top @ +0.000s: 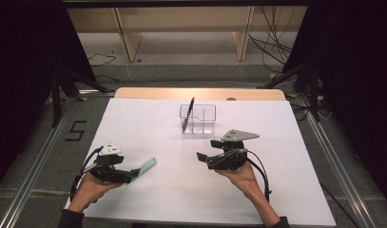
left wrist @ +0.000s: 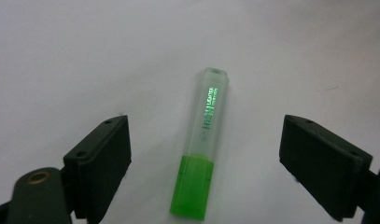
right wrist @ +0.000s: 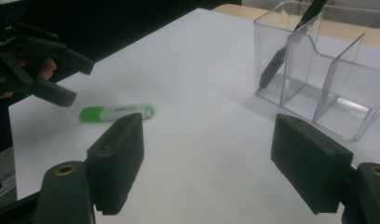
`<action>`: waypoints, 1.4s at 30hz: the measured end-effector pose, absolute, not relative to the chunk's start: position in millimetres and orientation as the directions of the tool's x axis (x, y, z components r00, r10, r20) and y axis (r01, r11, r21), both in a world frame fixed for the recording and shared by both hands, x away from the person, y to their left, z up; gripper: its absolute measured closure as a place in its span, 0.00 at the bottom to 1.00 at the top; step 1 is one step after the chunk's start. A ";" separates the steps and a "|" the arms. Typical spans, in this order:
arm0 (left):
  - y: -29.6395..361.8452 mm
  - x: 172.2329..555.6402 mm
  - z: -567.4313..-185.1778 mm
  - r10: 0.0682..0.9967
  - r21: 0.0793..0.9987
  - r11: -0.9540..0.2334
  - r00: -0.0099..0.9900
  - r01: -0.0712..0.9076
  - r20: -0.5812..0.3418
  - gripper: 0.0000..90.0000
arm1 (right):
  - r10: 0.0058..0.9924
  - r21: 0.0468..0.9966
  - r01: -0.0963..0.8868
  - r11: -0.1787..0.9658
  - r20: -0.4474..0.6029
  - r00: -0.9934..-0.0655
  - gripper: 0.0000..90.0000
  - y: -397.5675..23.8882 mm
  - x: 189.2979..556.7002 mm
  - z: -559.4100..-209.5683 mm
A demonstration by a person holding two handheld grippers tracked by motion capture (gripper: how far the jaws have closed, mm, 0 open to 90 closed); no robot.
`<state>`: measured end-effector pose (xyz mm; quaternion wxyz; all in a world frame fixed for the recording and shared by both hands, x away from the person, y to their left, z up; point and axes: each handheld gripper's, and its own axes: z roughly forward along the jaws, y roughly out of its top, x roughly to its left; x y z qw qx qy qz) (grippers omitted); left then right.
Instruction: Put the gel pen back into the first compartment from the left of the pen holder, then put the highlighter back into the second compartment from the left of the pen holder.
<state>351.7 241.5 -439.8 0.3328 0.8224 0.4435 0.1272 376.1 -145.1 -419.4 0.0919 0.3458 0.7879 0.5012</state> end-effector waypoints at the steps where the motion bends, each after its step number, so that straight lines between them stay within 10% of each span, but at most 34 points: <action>1: 241.4 351.8 -439.9 0.813 0.655 -0.386 0.575 0.649 -0.091 0.18 | 0.636 0.851 0.455 0.263 0.201 -0.745 0.29 -144.9 375.1 -420.9; 32: 231.7 361.3 -454.6 0.766 0.421 -0.574 0.642 0.702 -0.024 0.21 | 0.625 0.805 0.501 0.318 0.219 -0.749 0.26 -147.4 348.8 -451.2; 42: 231.0 364.1 -460.7 0.722 0.359 -0.650 0.692 0.670 0.016 0.37 | 0.614 0.797 0.509 0.327 0.230 -0.755 0.26 -147.2 347.2 -456.9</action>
